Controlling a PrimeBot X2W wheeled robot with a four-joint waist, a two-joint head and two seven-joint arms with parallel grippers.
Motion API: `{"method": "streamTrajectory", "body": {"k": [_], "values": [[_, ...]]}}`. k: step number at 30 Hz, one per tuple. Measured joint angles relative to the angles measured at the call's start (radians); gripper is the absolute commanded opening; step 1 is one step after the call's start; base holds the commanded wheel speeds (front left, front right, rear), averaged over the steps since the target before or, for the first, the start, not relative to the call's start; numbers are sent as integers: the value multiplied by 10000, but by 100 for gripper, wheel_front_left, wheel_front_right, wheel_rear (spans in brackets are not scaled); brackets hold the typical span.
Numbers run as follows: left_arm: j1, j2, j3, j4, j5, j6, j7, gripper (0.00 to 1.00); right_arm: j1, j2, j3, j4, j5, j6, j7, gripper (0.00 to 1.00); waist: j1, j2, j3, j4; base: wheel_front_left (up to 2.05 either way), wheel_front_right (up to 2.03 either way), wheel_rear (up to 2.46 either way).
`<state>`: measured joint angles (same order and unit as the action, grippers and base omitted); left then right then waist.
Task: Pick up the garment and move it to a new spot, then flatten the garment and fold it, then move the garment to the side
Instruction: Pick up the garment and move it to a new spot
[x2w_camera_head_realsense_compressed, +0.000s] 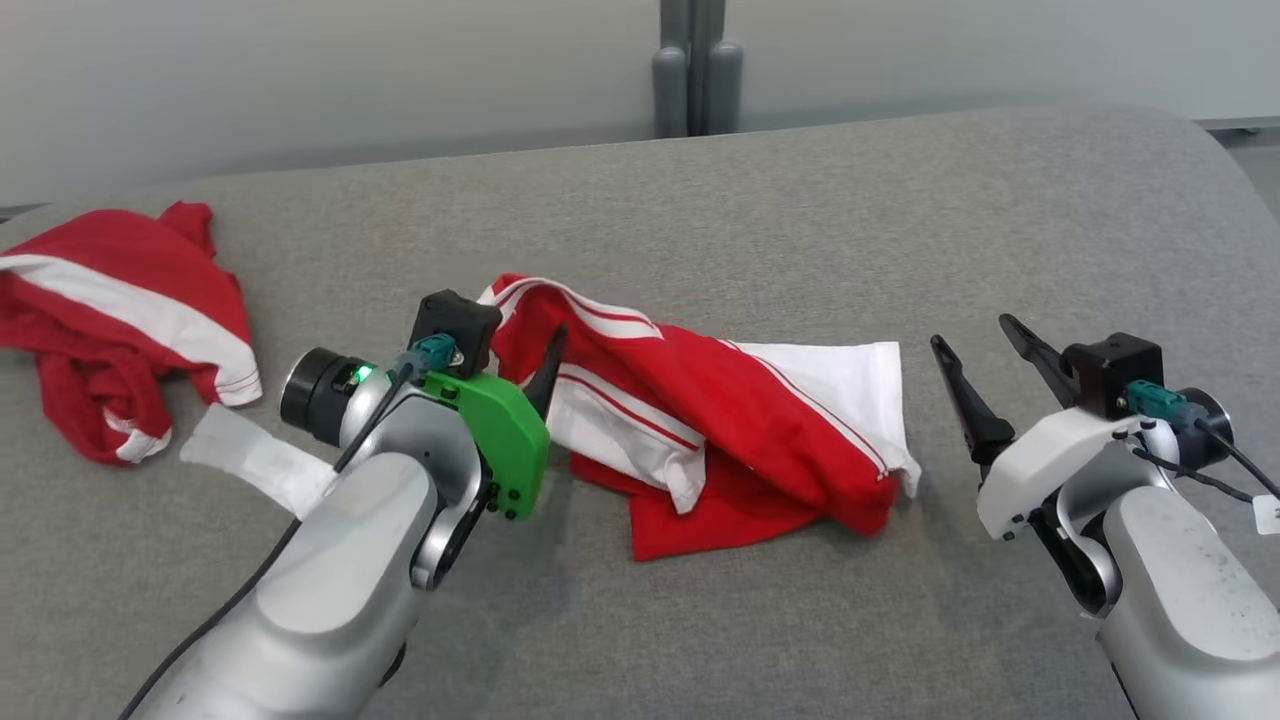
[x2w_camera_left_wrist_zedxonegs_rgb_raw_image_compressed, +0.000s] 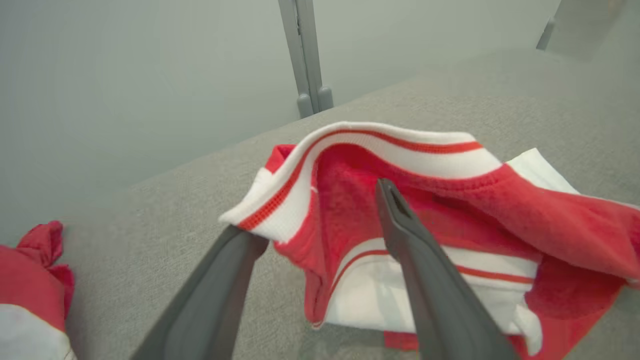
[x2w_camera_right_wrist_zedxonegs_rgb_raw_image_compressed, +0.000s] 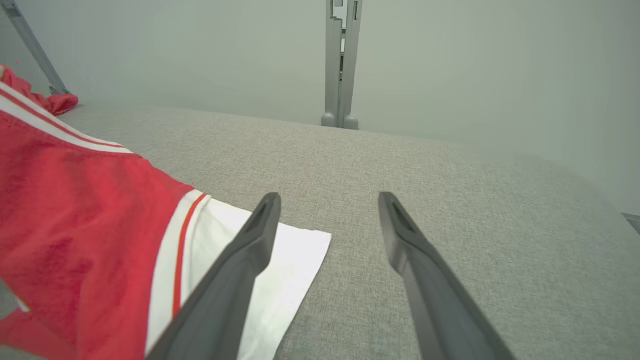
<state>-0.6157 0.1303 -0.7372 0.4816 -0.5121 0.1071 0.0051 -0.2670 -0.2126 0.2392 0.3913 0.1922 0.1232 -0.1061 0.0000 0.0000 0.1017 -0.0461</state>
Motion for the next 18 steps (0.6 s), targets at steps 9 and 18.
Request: {"method": "streamTrajectory", "body": {"k": [9, 18], "values": [[-166, 1026, -947, 382, 353, -823, 1590, 100, -846, -40, 840, 422, 15, 2, 205, 100, 0, 0, 254, 982, 0, 0, 0], [-204, 840, -642, -430, -50, -938, 1697, 100, -1151, -472, 1214, 951, 376, 12, 313, 100, 1, 0, 612, 1234, 0, 0, 0]]}}
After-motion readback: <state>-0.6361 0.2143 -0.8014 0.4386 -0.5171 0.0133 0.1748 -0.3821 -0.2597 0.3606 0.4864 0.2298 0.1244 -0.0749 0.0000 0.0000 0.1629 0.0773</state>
